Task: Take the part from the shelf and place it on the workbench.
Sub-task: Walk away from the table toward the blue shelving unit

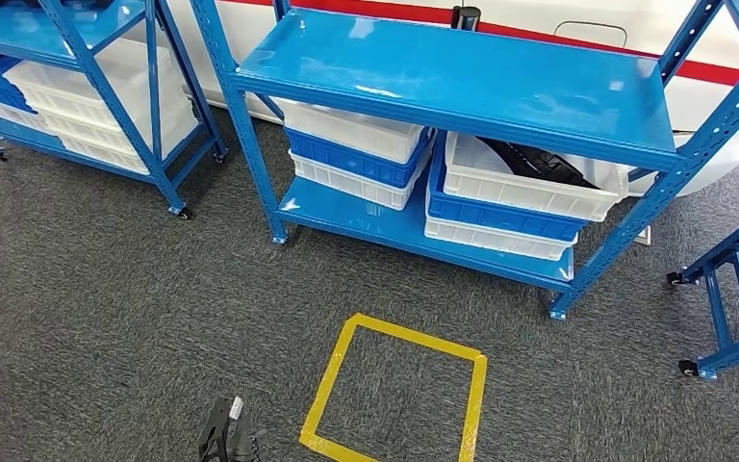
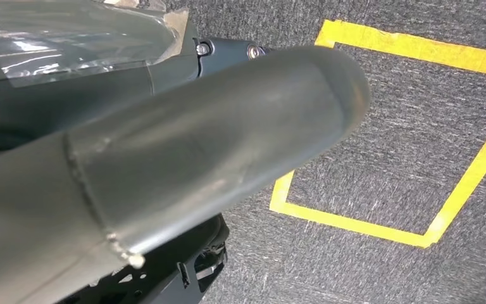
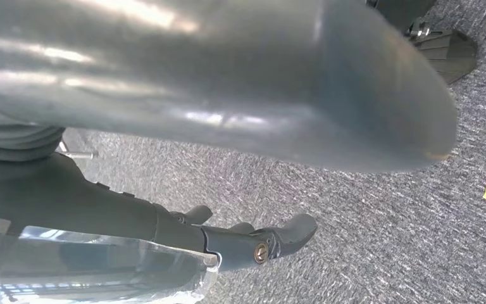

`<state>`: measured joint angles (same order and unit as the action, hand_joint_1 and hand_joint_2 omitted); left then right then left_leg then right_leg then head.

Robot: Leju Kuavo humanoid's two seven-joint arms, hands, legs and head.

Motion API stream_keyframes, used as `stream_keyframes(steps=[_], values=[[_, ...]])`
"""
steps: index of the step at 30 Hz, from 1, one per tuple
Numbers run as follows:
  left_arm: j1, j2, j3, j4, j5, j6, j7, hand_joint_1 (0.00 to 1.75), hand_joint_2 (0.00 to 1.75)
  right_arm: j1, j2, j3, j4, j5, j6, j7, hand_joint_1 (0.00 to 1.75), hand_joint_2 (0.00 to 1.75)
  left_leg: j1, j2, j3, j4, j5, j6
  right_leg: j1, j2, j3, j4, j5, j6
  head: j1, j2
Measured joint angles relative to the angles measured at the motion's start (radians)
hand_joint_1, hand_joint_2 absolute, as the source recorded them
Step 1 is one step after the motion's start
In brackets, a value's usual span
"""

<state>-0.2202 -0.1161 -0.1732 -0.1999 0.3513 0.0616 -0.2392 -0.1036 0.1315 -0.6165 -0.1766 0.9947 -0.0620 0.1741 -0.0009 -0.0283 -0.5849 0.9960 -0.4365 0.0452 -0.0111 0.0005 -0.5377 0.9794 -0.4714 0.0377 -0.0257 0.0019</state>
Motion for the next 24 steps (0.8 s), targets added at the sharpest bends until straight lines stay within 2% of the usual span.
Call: stream_keyframes(steps=[2,4,5,6,8,9,10,11,13,14,15,16,18,20,21,23,24], values=[[0.000,0.000,0.000,0.000,0.001,0.000,0.000,0.00,0.00,-0.001,0.001,0.000,0.000,0.002,0.000,0.001,0.00,0.00,-0.003,0.000,0.000,-0.002,0.000,0.002,-0.001,0.000,0.001,-0.003,0.000,0.002,0.000,0.000],[0.000,-0.001,0.000,0.000,0.001,0.001,0.000,0.00,0.00,-0.003,0.000,-0.001,0.000,0.003,0.000,0.002,0.00,0.00,0.003,0.001,0.009,-0.018,0.008,0.005,0.001,-0.001,-0.003,0.006,-0.007,0.004,0.001,0.000],[0.000,-0.001,0.000,0.000,0.002,0.001,0.000,0.00,0.00,-0.004,-0.001,-0.002,0.000,0.004,-0.001,0.002,0.00,0.00,0.007,0.003,0.014,-0.027,0.013,0.007,0.002,-0.001,-0.017,0.036,-0.024,0.003,0.002,0.000],[0.000,-0.002,0.000,0.000,0.002,0.001,0.000,0.00,0.00,-0.005,-0.001,-0.002,0.000,0.004,-0.001,0.002,0.00,0.00,0.010,0.004,0.018,-0.033,0.017,0.008,0.001,0.000,-0.044,0.090,-0.050,0.001,0.004,0.000],[0.000,-0.003,0.000,0.000,0.002,0.001,0.000,0.00,0.00,-0.005,-0.001,-0.003,0.000,0.004,-0.001,0.003,0.00,0.00,0.009,0.005,0.017,-0.035,0.017,0.010,-0.002,0.000,-0.113,0.231,-0.108,0.000,0.007,0.000],[0.001,-0.004,0.000,0.000,0.002,0.001,0.000,0.00,0.00,-0.004,-0.001,-0.004,0.000,0.005,-0.001,0.003,0.00,0.00,0.009,0.006,0.016,-0.035,0.017,0.010,-0.005,0.000,-0.139,0.282,-0.124,0.004,0.007,0.000],[0.002,-0.004,0.000,0.000,0.002,0.001,0.000,0.00,0.00,-0.003,-0.002,-0.004,0.000,0.005,-0.001,0.004,0.00,0.00,0.010,0.005,0.016,-0.034,0.016,0.009,-0.007,0.000,-0.145,0.293,-0.121,0.013,0.007,0.000],[0.003,-0.004,0.000,0.000,0.002,0.001,0.000,0.00,0.00,-0.002,-0.003,-0.004,0.000,0.005,-0.001,0.004,0.00,0.00,0.011,0.004,0.017,-0.034,0.016,0.007,-0.011,0.000,-0.130,0.263,-0.104,0.024,0.007,0.000],[0.004,-0.005,0.000,0.000,0.002,0.001,0.000,0.00,0.00,-0.003,-0.005,-0.005,0.000,0.005,-0.001,0.004,0.00,0.00,0.015,0.002,0.019,-0.029,0.011,-0.002,-0.020,0.000,-0.056,0.115,-0.045,0.044,0.008,0.000],[0.004,-0.005,0.000,0.000,0.002,0.001,0.000,0.00,0.00,-0.005,-0.005,-0.005,0.000,0.005,-0.001,0.004,0.00,0.00,0.015,0.001,0.019,-0.025,0.007,-0.009,-0.021,0.001,-0.022,0.049,-0.023,0.045,0.009,0.000],[0.004,-0.005,0.000,0.000,0.002,0.001,0.000,0.00,0.00,-0.005,-0.005,-0.005,0.000,0.005,-0.001,0.004,0.00,0.00,0.014,0.001,0.019,-0.021,0.003,-0.017,-0.021,0.002,0.000,0.007,-0.010,0.039,0.009,0.000],[0.004,-0.005,0.000,0.000,0.002,0.002,0.000,0.00,0.00,-0.006,-0.005,-0.006,0.000,0.005,-0.001,0.005,0.00,0.00,0.012,0.001,0.018,-0.020,0.001,-0.025,-0.019,0.002,0.007,-0.007,-0.007,0.028,0.009,0.000],[0.004,-0.005,0.000,0.000,0.002,0.003,0.000,0.00,0.00,-0.005,-0.005,-0.006,0.000,0.005,-0.001,0.005,0.00,0.00,0.014,0.001,0.018,-0.019,-0.001,-0.037,-0.016,0.003,0.009,-0.005,-0.005,0.007,0.007,0.000],[0.004,-0.005,0.000,0.000,0.002,0.003,-0.001,0.00,0.00,-0.005,-0.006,-0.008,0.000,0.006,-0.001,0.005,0.00,0.00,0.017,0.008,0.005,0.013,-0.022,-0.046,-0.020,0.002,0.013,-0.007,-0.004,-0.007,0.003,0.000],[0.004,-0.005,0.000,0.000,0.002,0.004,-0.001,0.00,0.00,-0.005,-0.005,-0.008,0.000,0.007,-0.001,0.005,0.00,0.00,0.018,0.013,-0.017,0.059,-0.047,-0.050,-0.023,0.001,0.016,-0.008,-0.004,-0.013,0.000,0.000],[0.005,-0.005,0.000,0.000,0.002,0.005,-0.001,0.00,0.00,-0.005,-0.005,-0.009,0.000,0.007,-0.001,0.005,0.00,0.00,0.019,0.020,-0.089,0.199,-0.110,-0.056,-0.020,-0.002,0.020,-0.008,-0.009,-0.021,-0.006,0.000],[0.006,-0.005,0.000,0.000,0.002,0.006,-0.001,0.00,0.00,-0.005,-0.004,-0.009,0.000,0.008,-0.001,0.005,0.00,0.00,0.020,0.021,-0.124,0.259,-0.127,-0.058,-0.018,-0.003,0.022,-0.008,-0.011,-0.023,-0.006,0.000]])
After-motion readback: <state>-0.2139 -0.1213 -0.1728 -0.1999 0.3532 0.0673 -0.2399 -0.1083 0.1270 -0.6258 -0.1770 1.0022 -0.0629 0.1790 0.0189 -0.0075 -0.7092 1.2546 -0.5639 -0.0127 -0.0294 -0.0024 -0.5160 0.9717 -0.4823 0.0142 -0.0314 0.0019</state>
